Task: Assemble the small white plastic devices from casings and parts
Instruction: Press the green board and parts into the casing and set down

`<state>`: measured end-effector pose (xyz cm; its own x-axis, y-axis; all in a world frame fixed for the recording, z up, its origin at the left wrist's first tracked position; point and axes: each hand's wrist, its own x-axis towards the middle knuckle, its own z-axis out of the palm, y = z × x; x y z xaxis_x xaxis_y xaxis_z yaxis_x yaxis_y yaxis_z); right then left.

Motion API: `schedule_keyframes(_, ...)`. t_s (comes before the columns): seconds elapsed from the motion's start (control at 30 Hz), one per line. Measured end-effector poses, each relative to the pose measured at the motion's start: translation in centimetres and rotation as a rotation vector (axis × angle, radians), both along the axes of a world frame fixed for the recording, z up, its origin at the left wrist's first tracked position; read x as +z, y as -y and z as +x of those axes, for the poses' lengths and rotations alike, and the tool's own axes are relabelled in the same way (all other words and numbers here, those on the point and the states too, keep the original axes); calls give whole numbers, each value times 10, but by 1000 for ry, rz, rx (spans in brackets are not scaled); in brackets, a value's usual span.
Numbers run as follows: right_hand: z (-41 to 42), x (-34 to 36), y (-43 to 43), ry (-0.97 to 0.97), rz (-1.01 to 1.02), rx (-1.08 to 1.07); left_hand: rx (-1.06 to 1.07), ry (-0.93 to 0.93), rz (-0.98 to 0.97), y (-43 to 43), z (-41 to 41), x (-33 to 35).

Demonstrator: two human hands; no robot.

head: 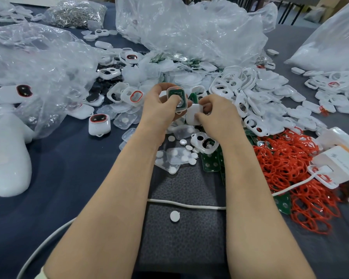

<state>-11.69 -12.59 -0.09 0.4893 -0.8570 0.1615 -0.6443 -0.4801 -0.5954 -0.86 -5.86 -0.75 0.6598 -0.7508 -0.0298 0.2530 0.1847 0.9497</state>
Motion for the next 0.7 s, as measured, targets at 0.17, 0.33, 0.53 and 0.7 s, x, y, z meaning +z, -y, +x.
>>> schedule_keyframes(0.17,-1,0,-2,-10,8,53,-3,-97,-32,0,2,0)
schedule_keyframes(0.33,-3,3,2,263,136,9,-6,-152,-5,0,2,3)
schedule_keyframes(0.53,-6,8,5,647,462,-2,12,-208,27,1,3,5)
schedule_keyframes(0.7,-5,9,4,794,623,42,25,-218,53,2,3,5)
